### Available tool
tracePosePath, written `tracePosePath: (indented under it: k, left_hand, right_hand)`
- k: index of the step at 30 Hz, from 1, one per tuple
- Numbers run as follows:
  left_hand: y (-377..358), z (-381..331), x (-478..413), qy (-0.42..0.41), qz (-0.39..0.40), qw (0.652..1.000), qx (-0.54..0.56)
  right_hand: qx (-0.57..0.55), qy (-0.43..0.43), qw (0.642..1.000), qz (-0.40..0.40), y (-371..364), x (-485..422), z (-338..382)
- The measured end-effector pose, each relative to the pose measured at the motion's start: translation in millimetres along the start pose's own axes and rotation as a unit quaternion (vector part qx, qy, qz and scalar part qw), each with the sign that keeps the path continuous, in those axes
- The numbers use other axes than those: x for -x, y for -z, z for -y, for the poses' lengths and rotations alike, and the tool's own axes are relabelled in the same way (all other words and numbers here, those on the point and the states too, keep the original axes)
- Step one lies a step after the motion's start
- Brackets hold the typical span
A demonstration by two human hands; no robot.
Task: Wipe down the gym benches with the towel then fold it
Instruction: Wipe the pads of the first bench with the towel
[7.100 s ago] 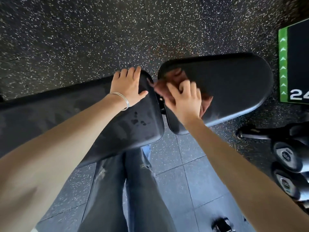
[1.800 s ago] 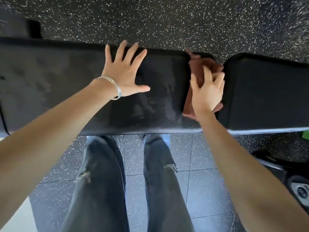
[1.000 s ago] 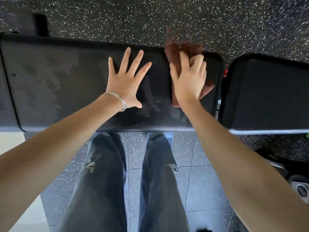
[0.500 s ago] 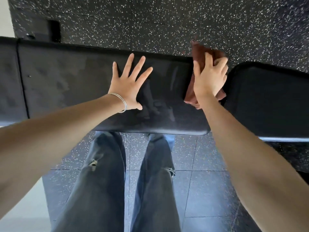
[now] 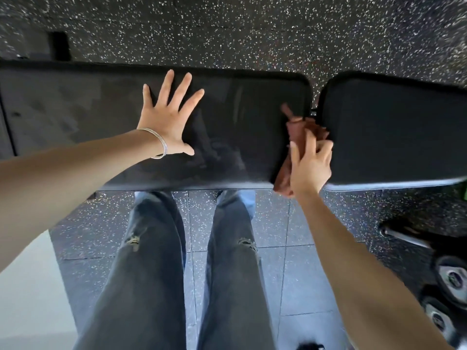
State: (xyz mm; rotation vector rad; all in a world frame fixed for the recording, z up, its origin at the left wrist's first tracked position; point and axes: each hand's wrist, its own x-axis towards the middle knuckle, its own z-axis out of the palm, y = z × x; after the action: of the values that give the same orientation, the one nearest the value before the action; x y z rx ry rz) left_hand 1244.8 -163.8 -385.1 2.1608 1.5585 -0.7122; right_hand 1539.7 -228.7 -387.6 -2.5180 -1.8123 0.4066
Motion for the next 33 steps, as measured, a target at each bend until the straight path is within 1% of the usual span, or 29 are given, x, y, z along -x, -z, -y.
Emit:
tracePosePath:
  k: [2, 4, 6, 8, 10, 12, 13, 14, 16, 18, 20, 21, 22, 23, 24, 26, 28, 29, 30, 31, 33]
  left_hand:
    - [1.7, -0.3, 0.7, -0.001, 0.002, 1.0, 0.002]
    - [1.5, -0.8, 0.2, 0.002, 0.003, 1.0, -0.004]
    - [2.1, -1.2, 0.8, 0.002, 0.002, 1.0, -0.015]
    - [3.5, -0.9, 0.8, 0.0, -0.002, 1.0, -0.018]
    - [4.2, -0.1, 1.3, -0.006, -0.003, 1.0, -0.013]
    - [4.8, 1.5, 2.7, -0.013, -0.006, 1.0, -0.006]
    - [5.9, 1.8, 3.3, -0.017, -0.005, 1.0, -0.004]
    - [7.3, 2.1, 3.7, -0.022, -0.003, 1.0, -0.001]
    - [9.5, 3.9, 3.8, -0.03, 0.002, 0.999, 0.011]
    - [11.3, 10.1, 4.6, -0.047, 0.006, 0.999, 0.016]
    - [10.2, 24.0, 9.1, -0.066, 0.0, 0.998, 0.006]
    - [8.5, 33.3, 12.5, -0.071, -0.004, 0.997, 0.002]
    - [6.6, 43.7, 16.4, -0.069, -0.007, 0.998, -0.001]
    - [4.4, 54.4, 20.6, -0.063, -0.01, 0.998, -0.002]
    - [2.5, 64.7, 24.6, -0.056, -0.013, 0.998, -0.004]
    - [-1.1, 80.6, 31.1, -0.048, -0.018, 0.999, -0.003]
    - [-3.9, 87.3, 33.4, -0.046, -0.02, 0.999, 0.005]
    - [-4.5, 87.6, 33.1, -0.045, -0.018, 0.999, 0.009]
    - [-4.8, 87.2, 32.7, -0.044, -0.016, 0.999, 0.012]
    - [-5.4, 86.6, 32.2, -0.042, -0.015, 0.999, 0.015]
    - [-6.7, 86.2, 32.7, -0.039, -0.015, 0.999, 0.021]
  right_hand:
    - [-0.015, -0.053, 0.998, -0.004, -2.5, 1.5, 4.2]
    - [-0.029, -0.076, 0.997, -0.007, -8.2, 31.2, 17.9]
    - [-0.049, -0.083, 0.995, 0.014, -14.3, 72.7, 40.0]
    - [-0.046, -0.039, 0.996, 0.065, -21.1, 103.1, 63.7]
    - [-0.023, 0.028, 0.996, 0.085, -24.2, 111.7, 75.7]
    - [-0.031, 0.054, 0.997, 0.05, -23.2, 96.2, 73.1]
    - [-0.036, 0.042, 0.998, 0.025, -21.5, 83.3, 68.0]
    - [-0.041, 0.01, 0.999, 0.01, -19.0, 69.3, 62.6]
    - [-0.046, -0.08, 0.996, -0.005, -17.1, 41.8, 55.2]
    - [-0.052, -0.167, 0.984, -0.021, -21.5, 26.4, 58.0]
    - [-0.064, -0.243, 0.967, -0.041, -28.6, 28.1, 78.5]
    - [-0.068, -0.27, 0.959, -0.043, -31.6, 33.5, 95.0]
    - [-0.069, -0.275, 0.958, -0.041, -34.4, 40.7, 113.6]
    - [-0.069, -0.253, 0.964, -0.036, -37.0, 48.7, 133.0]
    - [-0.076, -0.208, 0.975, -0.034, -38.8, 56.7, 151.6]
    - [-0.081, -0.075, 0.994, -0.019, -40.2, 72.0, 176.6]
    - [-0.055, 0.042, 0.997, 0.015, -37.1, 73.5, 177.1]
    - [-0.04, 0.064, 0.997, 0.024, -33.7, 65.2, 168.6]
    - [-0.023, 0.054, 0.998, 0.023, -30.1, 53.2, 156.4]
    - [-0.007, 0.017, 1.0, 0.007, -27.7, 38.6, 142.3]
    - [-0.013, -0.118, 0.992, -0.034, -22.2, 6.9, 115.2]
